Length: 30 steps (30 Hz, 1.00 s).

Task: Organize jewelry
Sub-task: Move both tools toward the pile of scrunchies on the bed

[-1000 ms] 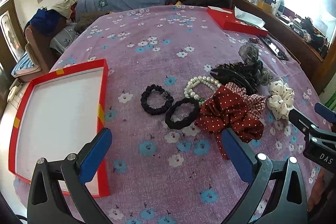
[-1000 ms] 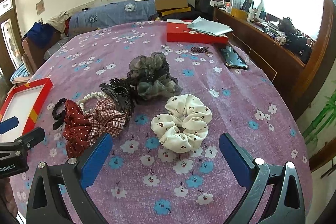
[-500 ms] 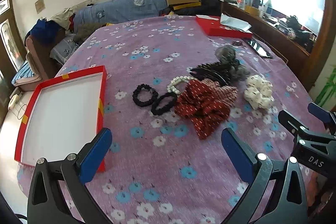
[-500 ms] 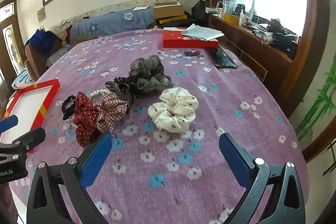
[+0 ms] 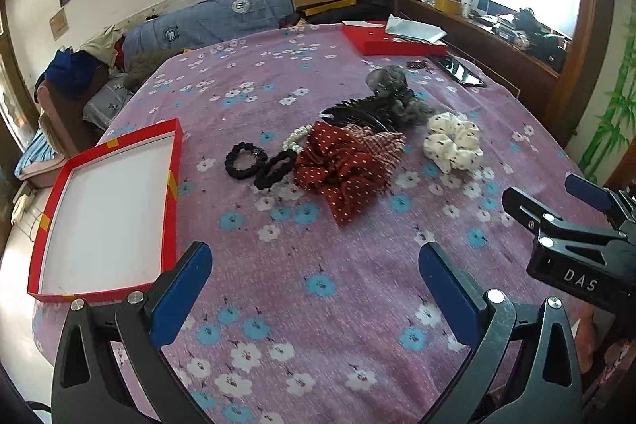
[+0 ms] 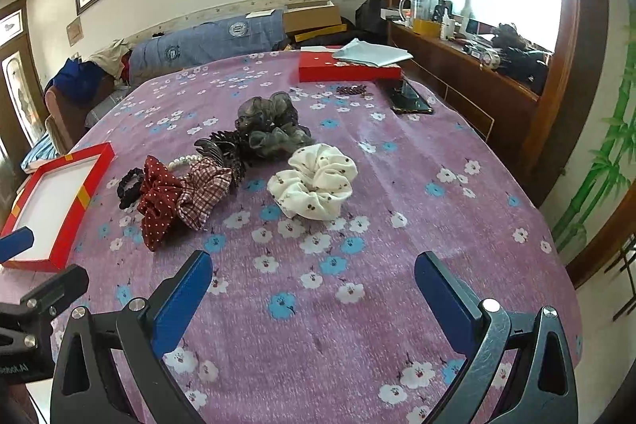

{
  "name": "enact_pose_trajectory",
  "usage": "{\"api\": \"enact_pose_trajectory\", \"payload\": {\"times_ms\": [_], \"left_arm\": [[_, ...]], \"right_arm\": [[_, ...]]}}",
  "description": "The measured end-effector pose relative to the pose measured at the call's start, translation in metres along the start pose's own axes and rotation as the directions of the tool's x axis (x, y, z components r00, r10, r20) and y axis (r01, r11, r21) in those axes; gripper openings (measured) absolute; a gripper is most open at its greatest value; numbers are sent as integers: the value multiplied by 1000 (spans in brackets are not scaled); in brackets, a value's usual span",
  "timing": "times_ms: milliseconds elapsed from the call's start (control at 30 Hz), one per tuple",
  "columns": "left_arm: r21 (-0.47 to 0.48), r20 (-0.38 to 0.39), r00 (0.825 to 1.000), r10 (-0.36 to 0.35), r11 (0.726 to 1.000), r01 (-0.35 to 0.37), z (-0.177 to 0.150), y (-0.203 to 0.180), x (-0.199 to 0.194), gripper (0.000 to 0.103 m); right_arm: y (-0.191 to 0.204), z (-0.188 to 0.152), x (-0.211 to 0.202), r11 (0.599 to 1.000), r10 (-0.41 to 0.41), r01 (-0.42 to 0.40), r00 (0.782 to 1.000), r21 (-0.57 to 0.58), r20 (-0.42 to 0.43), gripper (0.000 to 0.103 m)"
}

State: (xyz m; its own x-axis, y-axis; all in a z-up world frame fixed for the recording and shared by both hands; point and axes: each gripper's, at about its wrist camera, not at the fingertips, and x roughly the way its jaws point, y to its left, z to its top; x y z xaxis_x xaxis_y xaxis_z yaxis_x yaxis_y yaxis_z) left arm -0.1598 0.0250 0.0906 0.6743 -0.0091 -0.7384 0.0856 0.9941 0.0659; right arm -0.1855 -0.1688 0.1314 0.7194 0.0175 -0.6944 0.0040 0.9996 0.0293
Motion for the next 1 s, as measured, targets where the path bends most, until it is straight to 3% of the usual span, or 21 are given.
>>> {"api": "enact_pose_trajectory", "payload": {"times_ms": [400,667,867,1000], "left_arm": [[25,-36,999,-7,1000,7,-10,-18,5,103],[-45,-59,998,-20,999,17,4,-1,24,103],[-88,-92,994,-53,995,45,17,14,45,88],[-104,-112,989,-96,991,85,28,14,63,87]], "right_arm": [[-21,-14,-2,999,5,-4,1000,43,-10,103],[-34,-7,12,998,19,-18,1000,53,-24,103],[-36,10,33,998,38,-36,999,50,-38,103],[-32,22,51,998,44,-42,998,38,-45,100]]}}
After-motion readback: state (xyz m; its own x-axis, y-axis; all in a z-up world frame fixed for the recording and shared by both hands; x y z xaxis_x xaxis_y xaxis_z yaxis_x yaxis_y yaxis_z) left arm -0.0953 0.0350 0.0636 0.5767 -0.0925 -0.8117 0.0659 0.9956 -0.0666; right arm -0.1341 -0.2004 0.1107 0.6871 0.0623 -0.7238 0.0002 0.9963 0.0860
